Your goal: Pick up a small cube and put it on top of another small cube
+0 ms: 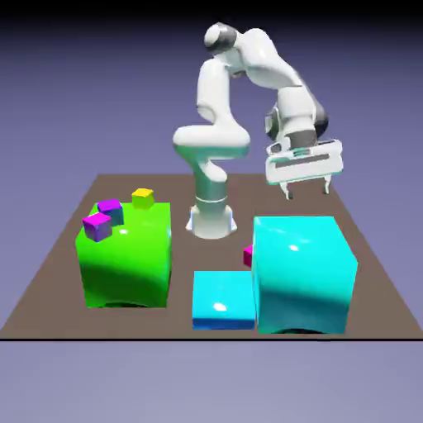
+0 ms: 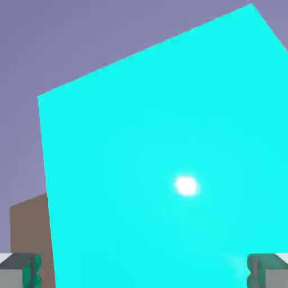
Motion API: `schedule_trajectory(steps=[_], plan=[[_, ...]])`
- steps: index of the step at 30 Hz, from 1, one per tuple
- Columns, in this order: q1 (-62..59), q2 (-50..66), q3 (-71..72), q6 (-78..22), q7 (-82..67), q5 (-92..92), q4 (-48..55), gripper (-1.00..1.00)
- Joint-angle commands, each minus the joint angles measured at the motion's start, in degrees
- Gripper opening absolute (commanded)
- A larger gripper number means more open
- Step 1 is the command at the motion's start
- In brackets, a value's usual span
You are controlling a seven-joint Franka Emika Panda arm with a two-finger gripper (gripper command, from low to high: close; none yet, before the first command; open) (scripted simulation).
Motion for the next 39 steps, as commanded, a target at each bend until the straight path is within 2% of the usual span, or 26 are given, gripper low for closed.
schedule_trajectory(steps=[1, 12, 21, 38, 39], plan=[[-0.19, -0.33, 2.08, -0.7, 1.51, 1.5, -0.1, 0.0], [-2.49, -3.68, 24.92, -7.77, 18.07, 17.32, -1.65, 0.0], [-9.05, 0.16, 43.34, 0.81, 31.65, 15.15, -14.67, 0.0], [-41.38, -1.87, 75.54, 12.69, 7.61, 44.96, -5.2, 0.0], [-41.38, -1.87, 75.54, 12.7, 7.61, 44.96, -5.2, -1.0]])
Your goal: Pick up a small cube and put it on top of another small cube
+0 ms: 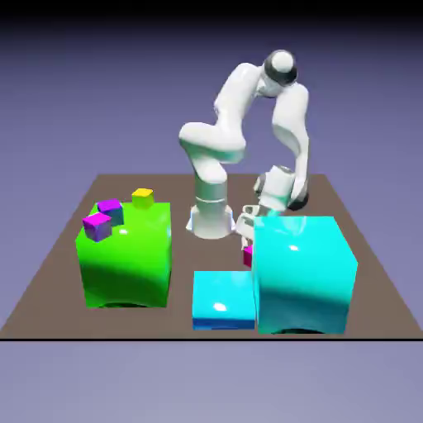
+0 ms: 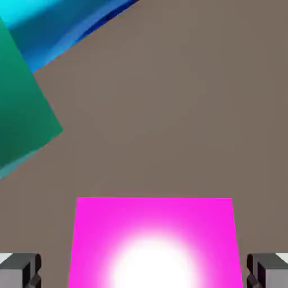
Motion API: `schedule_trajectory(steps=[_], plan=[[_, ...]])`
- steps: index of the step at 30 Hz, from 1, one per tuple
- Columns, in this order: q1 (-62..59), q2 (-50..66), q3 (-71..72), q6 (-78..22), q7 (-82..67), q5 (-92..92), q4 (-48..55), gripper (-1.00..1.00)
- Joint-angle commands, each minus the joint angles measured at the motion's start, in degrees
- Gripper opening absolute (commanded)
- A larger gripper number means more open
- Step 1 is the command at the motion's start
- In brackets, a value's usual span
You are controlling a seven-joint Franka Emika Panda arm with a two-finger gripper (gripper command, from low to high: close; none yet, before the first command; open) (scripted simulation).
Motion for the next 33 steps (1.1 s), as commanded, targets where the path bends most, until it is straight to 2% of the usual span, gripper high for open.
schedule_trajectory(steps=[1, 16, 18, 21, 33], plan=[[0.0, 0.0, 0.0, 0.0, 0.0, 0.0, 0.0, -1.0], [31.12, 1.96, -31.0, -11.45, 23.15, -28.69, -9.12, -1.0], [32.33, 2.03, -32.2, -11.89, 24.04, -29.8, -9.47, -1.0], [35.99, 2.63, -36.11, -10.28, 21.37, -26.92, -3.26, -1.0], [27.05, 9.82, -60.75, -20.25, 27.28, -42.42, 19.86, -1.0]])
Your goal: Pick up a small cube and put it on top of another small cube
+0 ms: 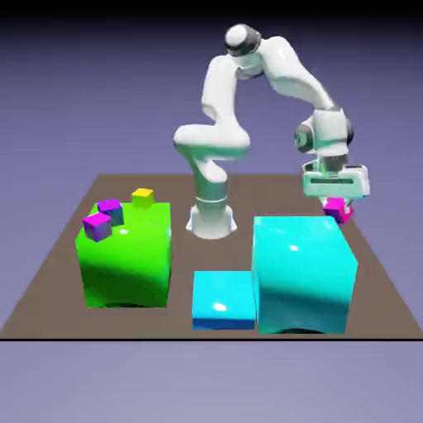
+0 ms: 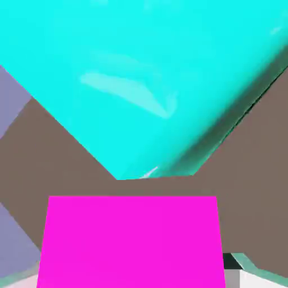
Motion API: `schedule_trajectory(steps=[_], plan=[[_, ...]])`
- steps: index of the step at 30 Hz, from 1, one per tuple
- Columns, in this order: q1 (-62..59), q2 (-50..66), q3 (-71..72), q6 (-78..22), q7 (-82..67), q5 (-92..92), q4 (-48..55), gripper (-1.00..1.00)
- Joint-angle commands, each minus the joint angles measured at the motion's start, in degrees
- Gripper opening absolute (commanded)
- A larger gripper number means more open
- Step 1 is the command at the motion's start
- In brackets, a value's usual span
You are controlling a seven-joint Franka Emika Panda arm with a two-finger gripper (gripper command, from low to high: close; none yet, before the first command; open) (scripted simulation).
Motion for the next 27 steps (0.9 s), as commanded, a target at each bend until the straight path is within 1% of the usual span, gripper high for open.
schedule_trajectory(steps=[1, 7, 22, 23, 25, 27], plan=[[-1.96, 0.65, -1.76, -1.6, 1.38, -2.52, 0.99, -1.0], [-13.74, 4.55, -12.16, -10.82, 9.56, -17.47, 6.75, -1.0], [-43.96, 13.53, -34.85, -33.78, 30.64, -54.85, 17.04, -1.0], [-46.02, 13.81, -35.06, -35.11, 32.09, -57.06, 16.25, -1.0], [-47.81, 13.93, -34.77, -36.18, 33.37, -58.87, 15.03, -1.0], [-48.59, 15.66, -34.73, -31.2, 34.94, -60.57, 11.41, -1.0]])
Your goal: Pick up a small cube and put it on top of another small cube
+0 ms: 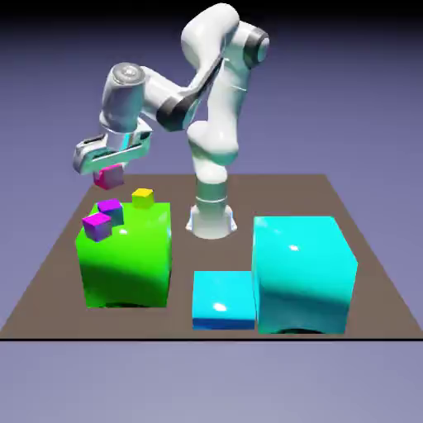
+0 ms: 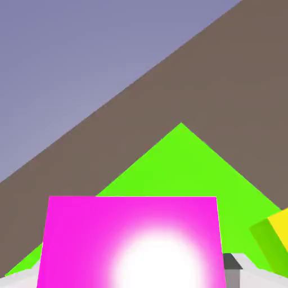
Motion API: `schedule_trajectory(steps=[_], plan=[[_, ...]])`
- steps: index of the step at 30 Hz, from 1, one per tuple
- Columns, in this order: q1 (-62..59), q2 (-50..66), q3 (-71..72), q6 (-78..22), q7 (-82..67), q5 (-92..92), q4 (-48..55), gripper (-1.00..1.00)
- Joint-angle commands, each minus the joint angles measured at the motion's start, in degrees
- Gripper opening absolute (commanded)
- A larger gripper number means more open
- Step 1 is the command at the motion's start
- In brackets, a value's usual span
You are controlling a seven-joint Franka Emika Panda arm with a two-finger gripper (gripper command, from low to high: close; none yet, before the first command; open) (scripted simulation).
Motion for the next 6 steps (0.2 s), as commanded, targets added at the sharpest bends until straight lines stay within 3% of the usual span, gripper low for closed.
schedule_trajectory(steps=[1, 2, 3, 6], plan=[[-0.39, 0.87, 0.02, 2.43, 0.76, -0.8, -1.81, -1.0], [-0.77, 1.71, 0.04, 4.85, 1.52, -1.62, -3.57, -1.0], [-0.77, 1.71, 0.04, 4.86, 1.53, -1.62, -3.58, 1.0], [0.01, -0.02, 0.0, -0.12, -0.04, 0.07, 0.05, 1.0]])
